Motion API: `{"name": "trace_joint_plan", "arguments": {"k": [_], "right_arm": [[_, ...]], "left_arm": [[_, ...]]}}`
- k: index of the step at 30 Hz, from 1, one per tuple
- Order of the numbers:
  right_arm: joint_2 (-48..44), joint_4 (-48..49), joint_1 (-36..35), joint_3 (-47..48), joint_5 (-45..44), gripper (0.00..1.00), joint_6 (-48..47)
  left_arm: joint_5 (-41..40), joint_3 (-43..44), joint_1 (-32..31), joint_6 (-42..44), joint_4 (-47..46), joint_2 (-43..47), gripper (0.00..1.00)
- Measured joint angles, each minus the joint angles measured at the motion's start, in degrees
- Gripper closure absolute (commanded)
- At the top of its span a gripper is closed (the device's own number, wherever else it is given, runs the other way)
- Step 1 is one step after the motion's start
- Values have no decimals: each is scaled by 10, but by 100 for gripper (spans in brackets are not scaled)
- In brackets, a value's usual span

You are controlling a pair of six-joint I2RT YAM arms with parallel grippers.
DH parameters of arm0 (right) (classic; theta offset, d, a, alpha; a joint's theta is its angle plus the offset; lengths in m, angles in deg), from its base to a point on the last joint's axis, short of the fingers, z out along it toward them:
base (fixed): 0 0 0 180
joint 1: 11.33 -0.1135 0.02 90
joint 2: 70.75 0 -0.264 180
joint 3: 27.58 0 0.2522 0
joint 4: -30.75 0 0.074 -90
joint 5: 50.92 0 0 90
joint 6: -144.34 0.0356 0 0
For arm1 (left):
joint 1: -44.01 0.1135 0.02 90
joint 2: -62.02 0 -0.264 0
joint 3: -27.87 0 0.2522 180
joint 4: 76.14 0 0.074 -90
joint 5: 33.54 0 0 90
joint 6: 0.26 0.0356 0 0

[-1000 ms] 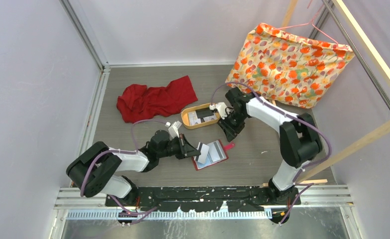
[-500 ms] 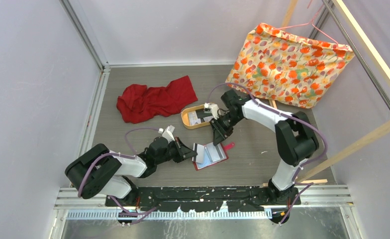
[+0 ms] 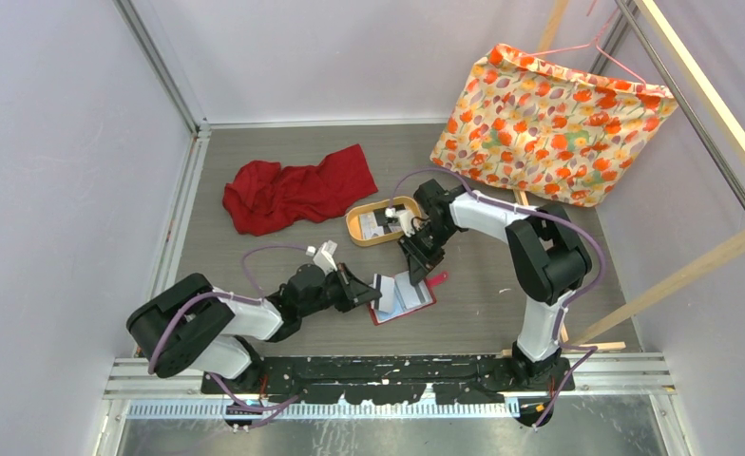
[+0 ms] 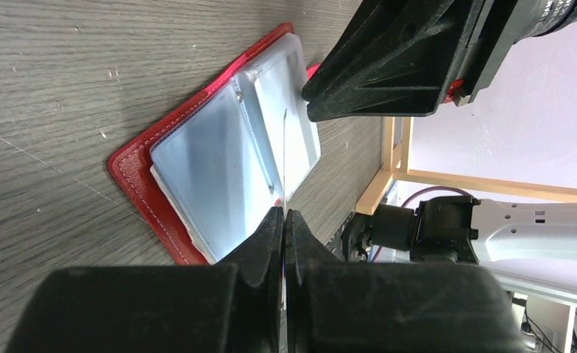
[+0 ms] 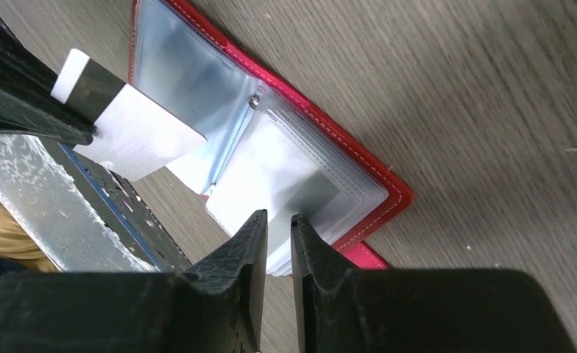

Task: Put the credit cards into the card holder
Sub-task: Insert the credit card into the card holder.

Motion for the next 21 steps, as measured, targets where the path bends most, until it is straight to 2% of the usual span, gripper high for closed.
{"name": "trace_joint_plan", "arguments": {"k": [15,21], "right_arm": [[12,-19,-6,17,-17,76,-2],[12,-20,-6,19,-20,76,-2]], "left_arm": [[-1,1,-4,-20,-82,-103,100],[-2,0,-6,-28,-111,-116,100]]}}
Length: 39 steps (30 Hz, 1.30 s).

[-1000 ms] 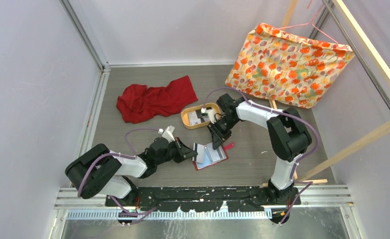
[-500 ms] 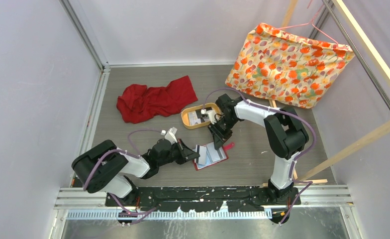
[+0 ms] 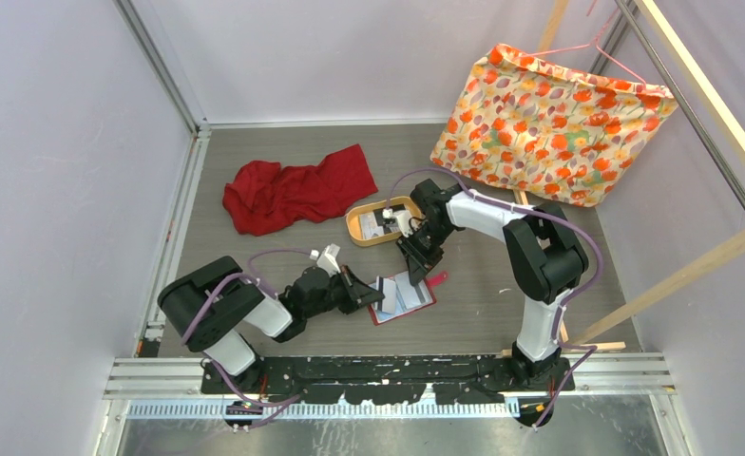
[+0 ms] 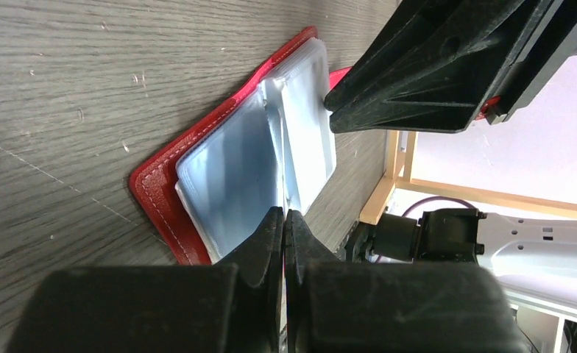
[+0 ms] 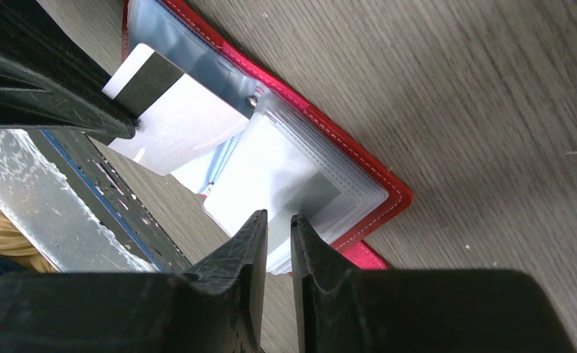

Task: Put the credit cards into the card holder
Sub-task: Insert the credit card into the card holder.

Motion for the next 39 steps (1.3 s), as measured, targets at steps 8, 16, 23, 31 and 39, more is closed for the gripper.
{"name": "trace_joint_plan", "arguments": {"k": [8,16,23,31,39], "right_arm": [[2,-2,0,2,0,76,0],[3,-3,-2,3,-1,76,0],[3,-4,-2,3,-2,76,0],[3,-4,-2,3,-3,76,0],[3,-6,-3,4,-5,76,0]], "left_arm": [[-14,-7,-14,2,16,50,100],[-24,-7,-21,7,57,90,100],[-24,-5,-21,8,62,68,100],[-21,-1,-21,6,36,17,100],[-19,-3,-21,1,1,1,100]]}}
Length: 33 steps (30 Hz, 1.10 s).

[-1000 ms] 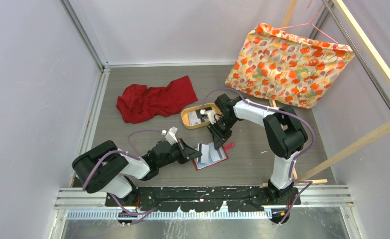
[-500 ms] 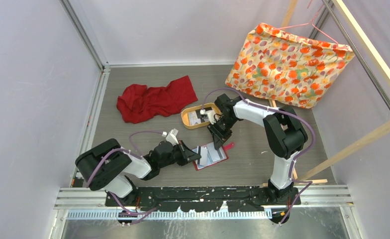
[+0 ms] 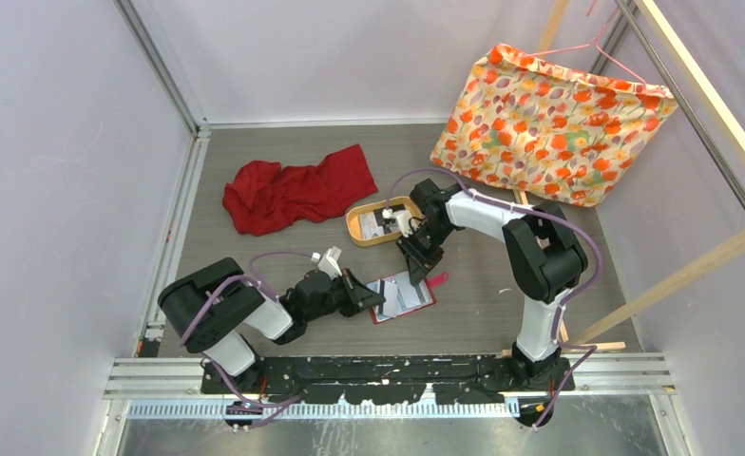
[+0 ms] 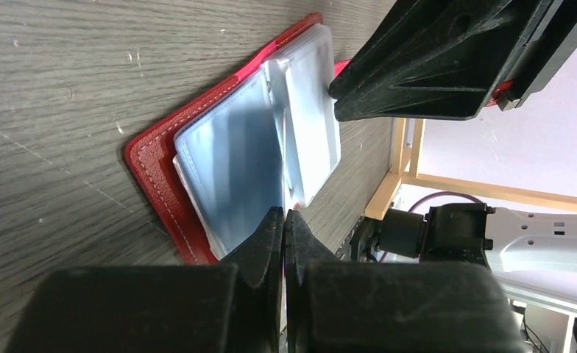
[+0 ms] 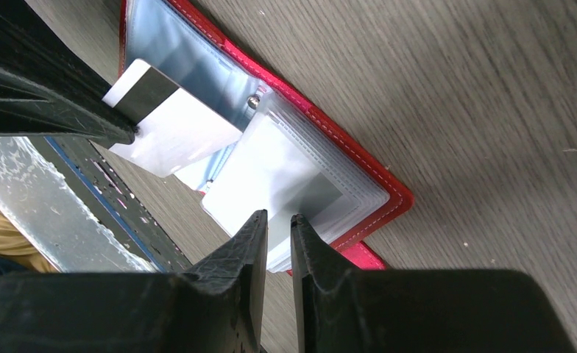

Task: Put the credit cards into the card holder
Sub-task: Insert the credit card into the card holder.

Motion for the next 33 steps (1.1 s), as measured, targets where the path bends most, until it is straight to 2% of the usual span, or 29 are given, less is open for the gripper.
{"name": "trace_joint_plan", "arguments": {"k": [14,33], "right_arm": [[0,-1,-3,1,-3,76,0],[0,-2,-2,2,-6,76,0]], "left_arm": [[0,-10,0,-3,21,65,100],[1,-6,0,-19,-31,-23,100]]}}
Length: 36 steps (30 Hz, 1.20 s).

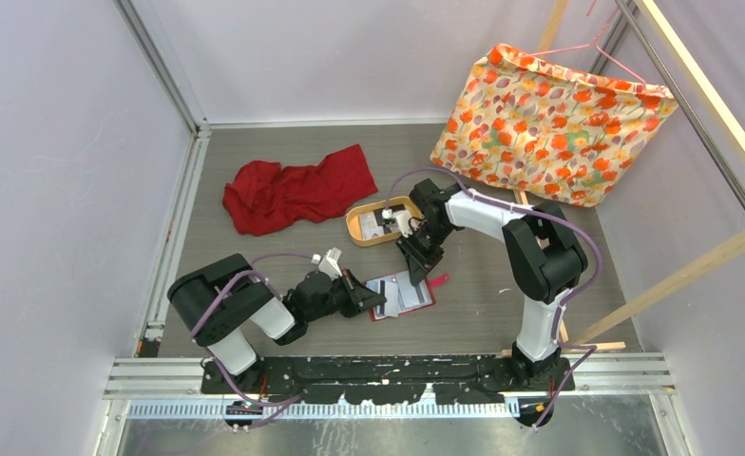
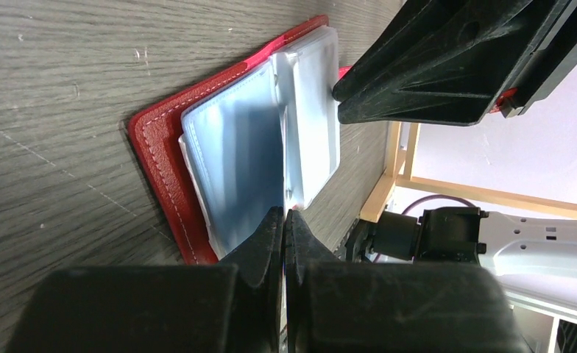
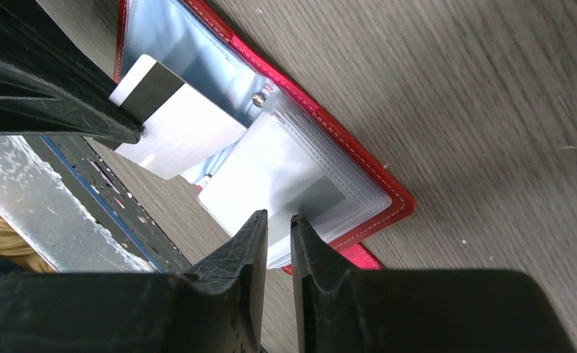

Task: Put the credit cards into the card holder
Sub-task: Insert the credit card into the card holder.

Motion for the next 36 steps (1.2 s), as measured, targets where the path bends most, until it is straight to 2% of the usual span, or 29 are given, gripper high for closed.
{"name": "trace_joint_plan", "arguments": {"k": [9,25,36], "right_arm": [[0,0,0,0,0,76,0],[0,0,0,0,-1,76,0],[0,0,0,1,-1,76,0]], "left_arm": [[2,-1,0,-12,-31,-17,100],[2,-9,0,-14,-34,-3,100],[5,-8,0,-27,-82,-51,100]]}}
